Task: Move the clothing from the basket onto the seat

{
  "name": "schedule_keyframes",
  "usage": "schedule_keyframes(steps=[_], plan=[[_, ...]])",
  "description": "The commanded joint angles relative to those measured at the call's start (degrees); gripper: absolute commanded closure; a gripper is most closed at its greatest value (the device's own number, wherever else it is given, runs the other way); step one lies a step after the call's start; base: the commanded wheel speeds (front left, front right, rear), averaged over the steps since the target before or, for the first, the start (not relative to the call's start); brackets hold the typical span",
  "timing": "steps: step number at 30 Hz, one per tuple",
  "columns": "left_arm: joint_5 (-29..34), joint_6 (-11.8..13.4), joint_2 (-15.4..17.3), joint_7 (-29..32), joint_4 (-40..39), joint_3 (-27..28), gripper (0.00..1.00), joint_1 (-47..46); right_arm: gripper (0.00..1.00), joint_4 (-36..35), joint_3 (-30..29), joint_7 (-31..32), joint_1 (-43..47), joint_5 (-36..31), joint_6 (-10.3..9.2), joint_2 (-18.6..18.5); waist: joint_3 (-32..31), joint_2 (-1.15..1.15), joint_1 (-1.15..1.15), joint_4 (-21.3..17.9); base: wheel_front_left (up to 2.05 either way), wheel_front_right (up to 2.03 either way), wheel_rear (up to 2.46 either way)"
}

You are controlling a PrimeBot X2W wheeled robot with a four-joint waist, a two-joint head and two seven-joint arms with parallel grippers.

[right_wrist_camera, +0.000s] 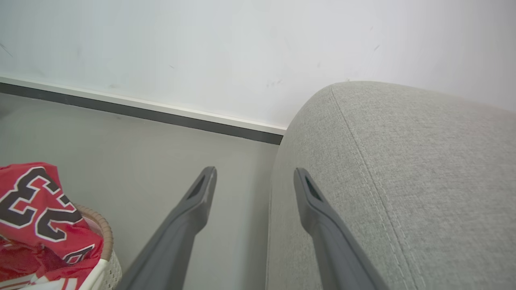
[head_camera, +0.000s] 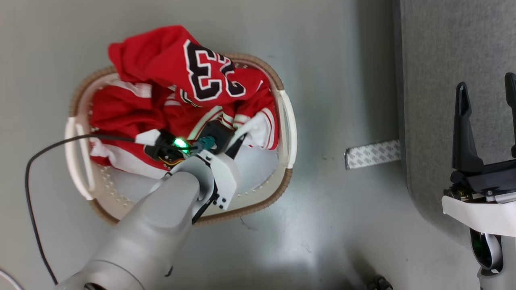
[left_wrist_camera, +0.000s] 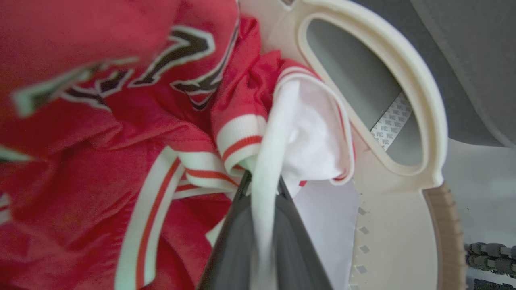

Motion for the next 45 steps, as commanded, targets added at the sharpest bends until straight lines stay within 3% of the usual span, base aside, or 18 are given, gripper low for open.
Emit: schedule_keyframes(steps=[1, 5, 14, 25, 37, 45], plan=[[-1.34, 0.66, -0.33, -1.34, 0.29, 1.04, 1.00, -0.24, 0.00, 0.10, -0.08, 0.02, 0.19, -0.14, -0.10, -0.03, -1.95, 0.00, -0.01, 1.03, 0.00, 0.00, 0.00], [-2.91, 1.51, -0.85, -2.09, -2.47, 3.91, 1.00, 1.60, 0.00, 0.85, -0.22, 0.03, 0.50, -0.13, -0.10, 0.12, -6.26, 0.00, -0.01, 2.79, 0.00, 0.00, 0.00], [-1.69, 4.35, 2.37, -2.10, -20.55, 12.57, 1.00, 15.03, 0.00, 4.37, -0.27, 0.03, 4.79, 0.35, -0.10, -0.59, -22.23, 0.00, -0.01, 7.80, 0.00, 0.00, 0.00], [-1.81, 4.72, 4.42, -2.10, -33.74, 15.00, 1.00, 29.69, 0.00, 8.13, -0.74, 0.02, 13.92, 0.55, -0.10, -0.53, -40.48, 0.00, -0.01, 11.78, 0.00, 0.00, 0.00], [-4.14, 8.58, 9.12, 1.85, -47.85, 17.15, 1.00, 35.67, 0.00, 10.03, 2.66, 0.03, 20.86, 0.50, -0.10, 0.48, -51.60, 0.00, -0.01, 11.28, 0.00, 0.00, 0.00], [-4.63, 10.54, 12.32, 6.57, -58.52, 17.85, 1.00, 36.87, 0.00, 9.09, 8.64, 0.03, 20.83, 2.00, -0.10, -1.28, -53.51, 0.00, -0.01, 10.32, 0.00, 0.00, 0.00]])
